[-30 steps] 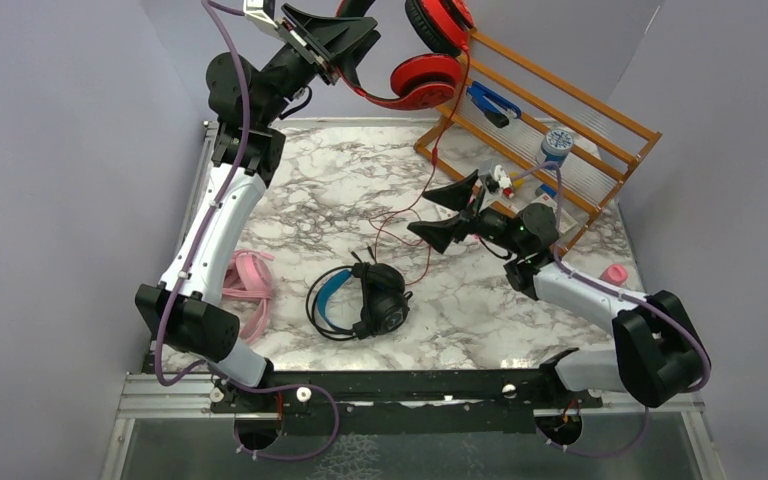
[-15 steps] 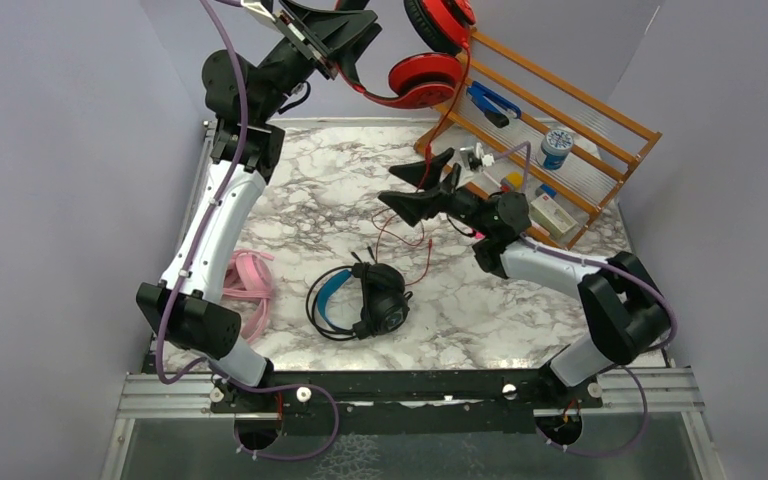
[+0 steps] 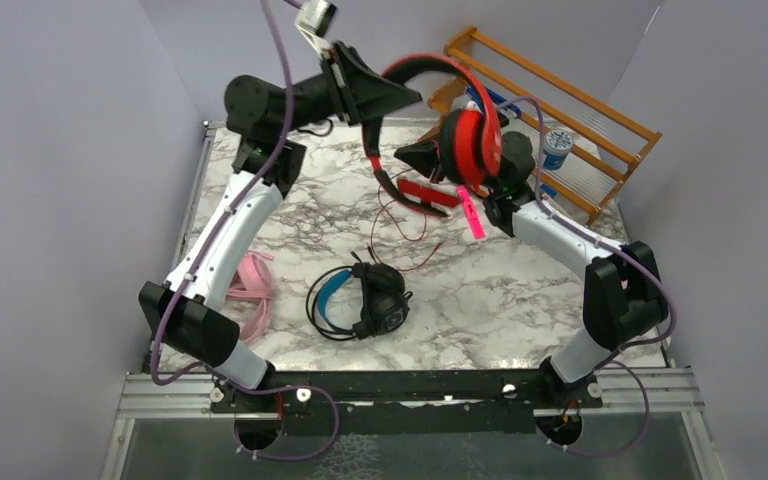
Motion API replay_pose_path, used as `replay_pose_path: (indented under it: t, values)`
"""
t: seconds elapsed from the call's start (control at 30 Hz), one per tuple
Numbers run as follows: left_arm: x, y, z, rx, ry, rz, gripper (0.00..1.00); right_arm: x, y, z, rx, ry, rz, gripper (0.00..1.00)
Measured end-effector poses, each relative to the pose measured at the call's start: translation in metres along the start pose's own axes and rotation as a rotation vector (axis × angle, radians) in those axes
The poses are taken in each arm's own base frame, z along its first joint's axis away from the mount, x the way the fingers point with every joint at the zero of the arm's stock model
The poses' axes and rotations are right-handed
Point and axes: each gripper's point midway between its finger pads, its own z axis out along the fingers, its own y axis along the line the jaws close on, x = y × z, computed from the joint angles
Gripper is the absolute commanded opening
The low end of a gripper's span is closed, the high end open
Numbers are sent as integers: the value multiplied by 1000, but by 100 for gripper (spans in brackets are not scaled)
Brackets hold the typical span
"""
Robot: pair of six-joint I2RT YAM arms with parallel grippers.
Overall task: Wrap the headphones
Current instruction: Wrap the headphones cable around the headphones.
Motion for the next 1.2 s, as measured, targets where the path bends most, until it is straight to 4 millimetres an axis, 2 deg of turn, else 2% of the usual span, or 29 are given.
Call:
replay_pose_path:
  t: [0.03, 0.1, 0.2, 0.3, 0.4, 0.47, 0.53, 0.6, 0.7, 0.8, 0.9, 1.03, 1.2]
  values:
    - [17, -1, 3, 21, 58, 5, 0, -2, -1, 2, -13, 26, -21, 1]
    - [64, -3, 7, 72, 200, -2, 0, -8, 0, 5, -41, 66, -60, 1]
    - [125, 9, -8, 100, 372, -26, 0, -10, 2, 0, -56, 119, -91, 1]
    - [148, 27, -29, 80, 434, -27, 0, -6, -6, -16, -29, 174, -82, 1]
    - [153, 46, -42, 32, 446, 16, 0, -3, -18, -30, 15, 236, -44, 1]
    - [152, 60, -44, -35, 448, 61, 0, -10, -23, -33, 52, 283, -14, 1]
    - [141, 76, -40, -149, 428, 146, 0, -17, -25, -34, 73, 300, -8, 1]
    - [132, 89, -44, -243, 421, 236, 0, -29, -26, -34, 94, 320, -2, 1]
    - [134, 113, -61, -358, 446, 296, 0, -48, -23, -35, 111, 343, -2, 1]
    - [144, 145, -84, -486, 484, 310, 0, -57, -23, -39, 139, 372, 0, 0]
    - [149, 169, -102, -603, 505, 326, 0, -49, -21, -46, 156, 421, 34, 0]
    - [143, 193, -119, -746, 471, 365, 0, -33, -15, -58, 171, 502, 104, 1]
    - [129, 210, -145, -930, 367, 417, 0, -35, -13, -65, 209, 562, 156, 1]
